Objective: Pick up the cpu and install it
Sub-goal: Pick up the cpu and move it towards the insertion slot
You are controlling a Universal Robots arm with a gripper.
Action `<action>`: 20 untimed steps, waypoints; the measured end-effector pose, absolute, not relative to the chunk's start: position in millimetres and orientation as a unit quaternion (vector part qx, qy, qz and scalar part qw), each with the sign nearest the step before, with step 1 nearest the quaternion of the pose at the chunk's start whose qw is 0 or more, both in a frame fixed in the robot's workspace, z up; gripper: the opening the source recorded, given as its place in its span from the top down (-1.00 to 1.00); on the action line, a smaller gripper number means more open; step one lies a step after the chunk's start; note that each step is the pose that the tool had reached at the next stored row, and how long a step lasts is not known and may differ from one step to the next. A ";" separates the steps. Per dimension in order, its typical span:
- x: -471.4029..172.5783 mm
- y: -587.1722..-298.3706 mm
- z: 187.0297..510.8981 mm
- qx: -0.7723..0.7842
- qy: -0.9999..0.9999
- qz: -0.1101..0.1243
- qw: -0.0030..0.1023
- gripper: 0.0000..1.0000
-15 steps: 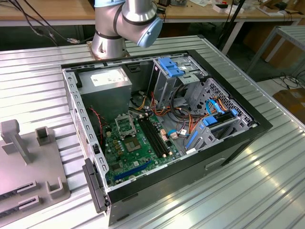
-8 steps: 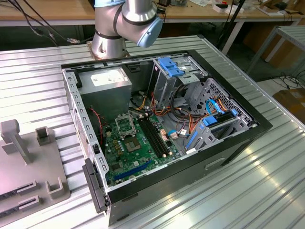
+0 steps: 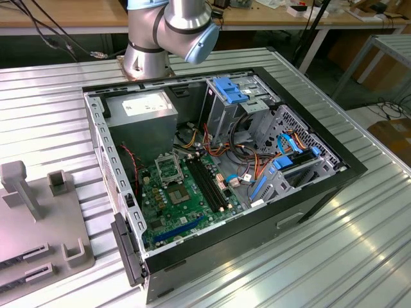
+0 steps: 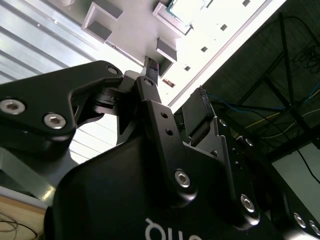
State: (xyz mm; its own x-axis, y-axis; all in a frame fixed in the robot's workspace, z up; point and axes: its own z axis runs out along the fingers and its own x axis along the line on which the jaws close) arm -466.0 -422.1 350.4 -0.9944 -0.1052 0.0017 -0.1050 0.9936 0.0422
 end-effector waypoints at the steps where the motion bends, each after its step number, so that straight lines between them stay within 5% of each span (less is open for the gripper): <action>1: -466.0 -422.1 350.4 0.053 -0.998 -0.021 0.002 0.04; 5: -466.2 -422.1 347.3 0.050 -0.999 -0.021 0.002 -0.11; 20: -470.4 -424.7 322.0 0.035 -0.999 -0.021 0.002 -0.11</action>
